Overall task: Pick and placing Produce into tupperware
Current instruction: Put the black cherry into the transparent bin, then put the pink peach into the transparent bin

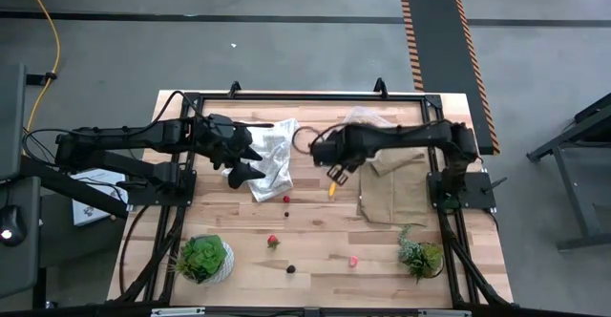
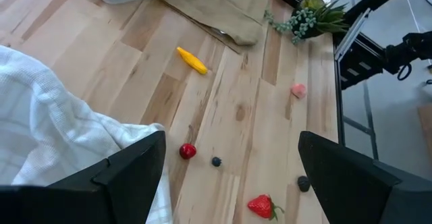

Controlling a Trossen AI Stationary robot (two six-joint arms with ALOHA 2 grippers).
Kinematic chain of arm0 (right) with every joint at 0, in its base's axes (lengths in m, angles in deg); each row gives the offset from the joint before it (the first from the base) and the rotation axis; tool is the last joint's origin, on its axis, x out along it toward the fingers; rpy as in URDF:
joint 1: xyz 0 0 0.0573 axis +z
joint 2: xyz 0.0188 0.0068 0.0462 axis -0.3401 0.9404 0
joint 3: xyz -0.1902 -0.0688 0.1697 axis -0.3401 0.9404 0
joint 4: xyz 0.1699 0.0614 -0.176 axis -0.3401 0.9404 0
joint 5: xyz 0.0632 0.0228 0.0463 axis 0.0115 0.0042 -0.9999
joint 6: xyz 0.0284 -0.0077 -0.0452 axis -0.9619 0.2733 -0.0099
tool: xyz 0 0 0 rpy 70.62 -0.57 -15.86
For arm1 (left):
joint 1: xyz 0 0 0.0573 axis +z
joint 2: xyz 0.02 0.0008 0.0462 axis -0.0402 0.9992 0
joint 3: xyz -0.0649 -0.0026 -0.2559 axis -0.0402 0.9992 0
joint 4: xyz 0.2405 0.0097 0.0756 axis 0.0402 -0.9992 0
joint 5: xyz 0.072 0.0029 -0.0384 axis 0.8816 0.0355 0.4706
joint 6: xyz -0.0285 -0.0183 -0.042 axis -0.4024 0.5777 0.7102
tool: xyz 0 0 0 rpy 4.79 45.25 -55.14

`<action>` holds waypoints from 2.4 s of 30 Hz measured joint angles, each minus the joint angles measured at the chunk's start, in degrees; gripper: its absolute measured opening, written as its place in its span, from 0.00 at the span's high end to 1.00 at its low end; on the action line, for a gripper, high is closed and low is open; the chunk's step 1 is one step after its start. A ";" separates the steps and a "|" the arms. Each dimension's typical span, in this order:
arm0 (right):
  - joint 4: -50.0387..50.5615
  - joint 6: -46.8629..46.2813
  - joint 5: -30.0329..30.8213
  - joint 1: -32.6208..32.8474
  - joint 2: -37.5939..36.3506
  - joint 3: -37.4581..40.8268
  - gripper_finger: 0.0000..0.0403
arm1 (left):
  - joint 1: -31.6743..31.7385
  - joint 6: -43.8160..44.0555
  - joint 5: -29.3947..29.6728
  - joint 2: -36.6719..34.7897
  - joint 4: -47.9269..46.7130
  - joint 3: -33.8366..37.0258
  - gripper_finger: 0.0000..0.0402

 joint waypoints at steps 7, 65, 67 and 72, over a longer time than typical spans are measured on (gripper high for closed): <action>0.02 3.04 1.12 -7.17 -5.77 -0.04 0.78 | 0.00 -1.33 0.00 0.00 0.03 0.00 0.18; -31.47 14.13 -19.97 -33.16 -7.95 25.11 0.68 | -0.01 3.56 1.98 0.01 -2.52 0.00 0.18; -31.37 13.92 -19.94 -33.16 -7.95 25.11 0.68 | 0.00 3.56 1.98 0.01 -2.52 -0.01 0.18; -31.71 13.61 -20.11 -32.76 -8.98 25.11 0.68 | 0.00 3.56 1.98 0.00 -2.51 0.00 0.18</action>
